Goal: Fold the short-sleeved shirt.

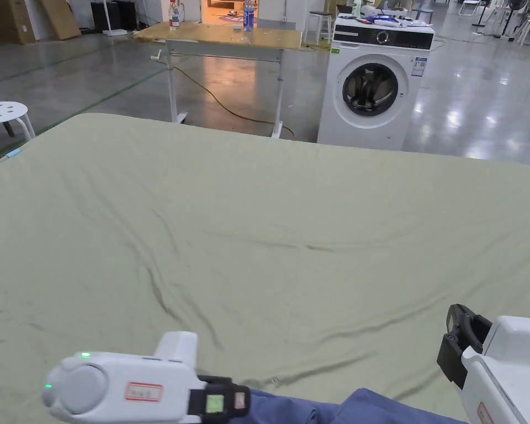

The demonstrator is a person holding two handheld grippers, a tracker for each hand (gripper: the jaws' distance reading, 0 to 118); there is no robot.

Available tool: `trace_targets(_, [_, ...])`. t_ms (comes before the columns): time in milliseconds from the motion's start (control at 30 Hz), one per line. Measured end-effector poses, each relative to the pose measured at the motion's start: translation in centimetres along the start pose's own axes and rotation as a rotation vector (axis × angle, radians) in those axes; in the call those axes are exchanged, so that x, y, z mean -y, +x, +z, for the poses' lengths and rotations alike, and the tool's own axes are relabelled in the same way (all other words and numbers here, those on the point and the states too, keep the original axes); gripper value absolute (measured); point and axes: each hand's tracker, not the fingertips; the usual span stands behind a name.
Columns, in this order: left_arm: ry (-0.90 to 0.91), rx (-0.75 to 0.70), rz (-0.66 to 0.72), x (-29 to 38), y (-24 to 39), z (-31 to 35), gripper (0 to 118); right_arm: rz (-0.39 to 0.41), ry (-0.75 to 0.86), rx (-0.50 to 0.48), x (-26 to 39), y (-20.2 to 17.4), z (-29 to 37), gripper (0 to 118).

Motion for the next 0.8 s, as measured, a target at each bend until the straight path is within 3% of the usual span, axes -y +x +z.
trace_targets(133, [0.028,-0.083,0.047,-0.8,-5.1,3.4,38,0.004,0.0,-0.008,-0.1,-0.1,-0.3,0])
trace_targets(200, [0.032,-0.079,0.074,-0.7,-7.5,4.3,59,0.003,-0.005,-0.013,0.0,-0.2,-0.4,0])
trace_targets(300, [-0.004,-0.03,0.144,0.2,-9.2,4.4,68,-0.001,-0.014,-0.018,0.2,-0.3,-0.7,0])
trace_targets(400, [-0.041,0.037,0.216,1.4,-10.9,2.9,68,-0.005,-0.023,-0.021,0.4,-0.5,-0.8,0])
trace_targets(433, [-0.052,0.069,0.238,2.3,-14.9,1.9,68,-0.005,-0.024,-0.021,0.4,-0.6,-0.8,0])
trace_targets(633, [-0.035,0.303,0.322,3.4,-16.3,-1.2,66,0.002,-0.036,-0.018,0.6,-0.6,-0.8,0])
trace_targets(667, [-0.046,0.327,0.327,3.4,-16.4,-1.8,61,0.002,-0.037,-0.017,0.6,-0.6,-0.8,0])
trace_targets(767, [-0.071,0.24,0.27,3.2,-16.7,-3.0,22,-0.001,-0.041,-0.015,0.7,-0.6,-0.9,0])
trace_targets(800, [-0.066,0.227,0.247,3.2,-16.6,-3.0,16,-0.002,-0.043,-0.014,0.7,-0.6,-0.9,0])
